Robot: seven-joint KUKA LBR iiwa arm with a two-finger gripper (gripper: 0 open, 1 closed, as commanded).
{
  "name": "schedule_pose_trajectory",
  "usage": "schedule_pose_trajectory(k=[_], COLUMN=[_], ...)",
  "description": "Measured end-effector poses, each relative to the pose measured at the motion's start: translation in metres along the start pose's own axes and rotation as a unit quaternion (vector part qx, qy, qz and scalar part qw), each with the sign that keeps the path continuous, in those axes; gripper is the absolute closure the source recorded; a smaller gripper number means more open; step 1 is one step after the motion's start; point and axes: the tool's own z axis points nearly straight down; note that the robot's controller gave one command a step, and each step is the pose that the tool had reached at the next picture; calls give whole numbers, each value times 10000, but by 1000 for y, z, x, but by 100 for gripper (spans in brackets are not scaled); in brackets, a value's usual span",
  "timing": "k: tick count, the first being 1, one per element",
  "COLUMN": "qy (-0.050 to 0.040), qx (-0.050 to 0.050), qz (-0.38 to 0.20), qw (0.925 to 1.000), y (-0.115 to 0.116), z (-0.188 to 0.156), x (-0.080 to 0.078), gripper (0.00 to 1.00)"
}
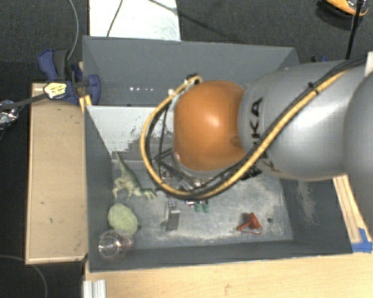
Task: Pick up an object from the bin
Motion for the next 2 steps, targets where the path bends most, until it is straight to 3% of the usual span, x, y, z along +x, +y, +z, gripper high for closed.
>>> schedule_pose_trajectory(k=[1,2], qy=[-135,14], qx=[-36,0], qz=[-286,-250], qw=[9995,9997], y=[-6,-15], z=[-32,117], x=[-4,-34], gripper=[0,100])
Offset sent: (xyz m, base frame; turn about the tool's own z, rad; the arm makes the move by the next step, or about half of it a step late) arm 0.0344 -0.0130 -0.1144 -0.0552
